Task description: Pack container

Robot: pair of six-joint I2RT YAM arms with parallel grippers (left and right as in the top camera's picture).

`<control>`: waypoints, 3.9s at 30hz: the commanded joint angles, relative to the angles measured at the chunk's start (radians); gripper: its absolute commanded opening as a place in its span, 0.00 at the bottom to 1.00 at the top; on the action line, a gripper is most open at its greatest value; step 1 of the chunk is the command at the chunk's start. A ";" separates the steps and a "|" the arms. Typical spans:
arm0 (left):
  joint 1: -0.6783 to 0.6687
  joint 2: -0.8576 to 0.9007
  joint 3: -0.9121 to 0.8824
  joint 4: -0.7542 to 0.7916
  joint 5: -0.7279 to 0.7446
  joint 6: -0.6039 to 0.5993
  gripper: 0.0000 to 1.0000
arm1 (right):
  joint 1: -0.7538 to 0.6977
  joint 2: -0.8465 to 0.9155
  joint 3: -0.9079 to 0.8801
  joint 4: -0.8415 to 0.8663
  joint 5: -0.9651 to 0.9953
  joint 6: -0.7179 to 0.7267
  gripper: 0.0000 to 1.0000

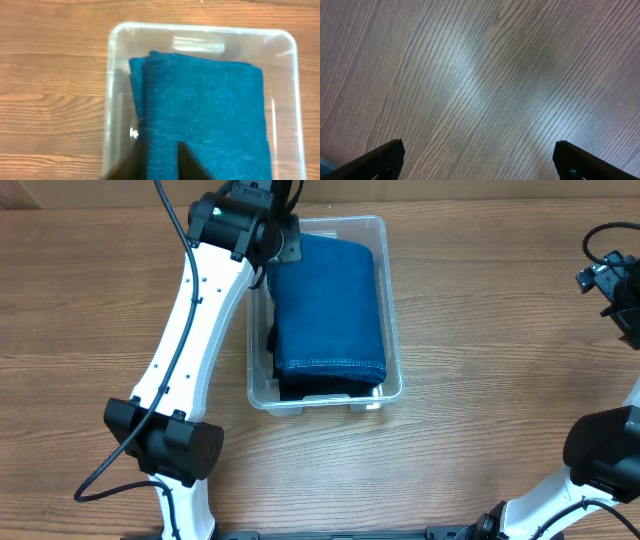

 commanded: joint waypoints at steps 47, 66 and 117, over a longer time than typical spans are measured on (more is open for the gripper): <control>-0.083 0.169 -0.098 -0.266 0.251 0.035 0.04 | -0.002 -0.006 0.001 0.002 0.003 0.005 1.00; -0.105 0.280 -0.170 0.094 0.252 0.031 0.04 | -0.002 -0.006 0.002 0.002 0.003 0.005 1.00; -0.073 -0.433 0.275 -0.456 -0.073 0.029 1.00 | -0.002 -0.006 0.002 0.002 0.003 0.005 1.00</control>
